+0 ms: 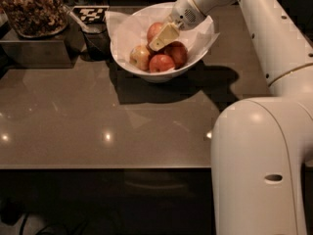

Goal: Pick apple from white bowl

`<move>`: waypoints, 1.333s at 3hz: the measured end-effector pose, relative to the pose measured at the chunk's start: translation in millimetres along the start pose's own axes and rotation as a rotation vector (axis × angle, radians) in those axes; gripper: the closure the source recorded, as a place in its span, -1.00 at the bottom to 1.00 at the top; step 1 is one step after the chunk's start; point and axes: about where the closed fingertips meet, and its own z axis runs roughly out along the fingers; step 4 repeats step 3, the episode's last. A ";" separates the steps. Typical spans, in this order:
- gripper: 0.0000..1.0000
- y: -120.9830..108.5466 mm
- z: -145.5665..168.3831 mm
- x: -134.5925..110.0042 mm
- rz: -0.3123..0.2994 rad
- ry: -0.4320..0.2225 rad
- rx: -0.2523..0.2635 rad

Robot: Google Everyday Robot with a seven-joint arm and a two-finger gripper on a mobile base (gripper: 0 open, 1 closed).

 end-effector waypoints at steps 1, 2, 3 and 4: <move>1.00 14.0 -26.3 -6.9 0.026 -0.038 -0.018; 1.00 49.3 -76.8 -7.0 0.044 -0.095 -0.070; 1.00 79.2 -129.9 4.0 0.066 -0.099 -0.044; 1.00 79.2 -129.9 4.0 0.066 -0.099 -0.044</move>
Offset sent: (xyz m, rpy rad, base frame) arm -0.1275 -0.0939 0.1091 0.1845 0.1208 0.0636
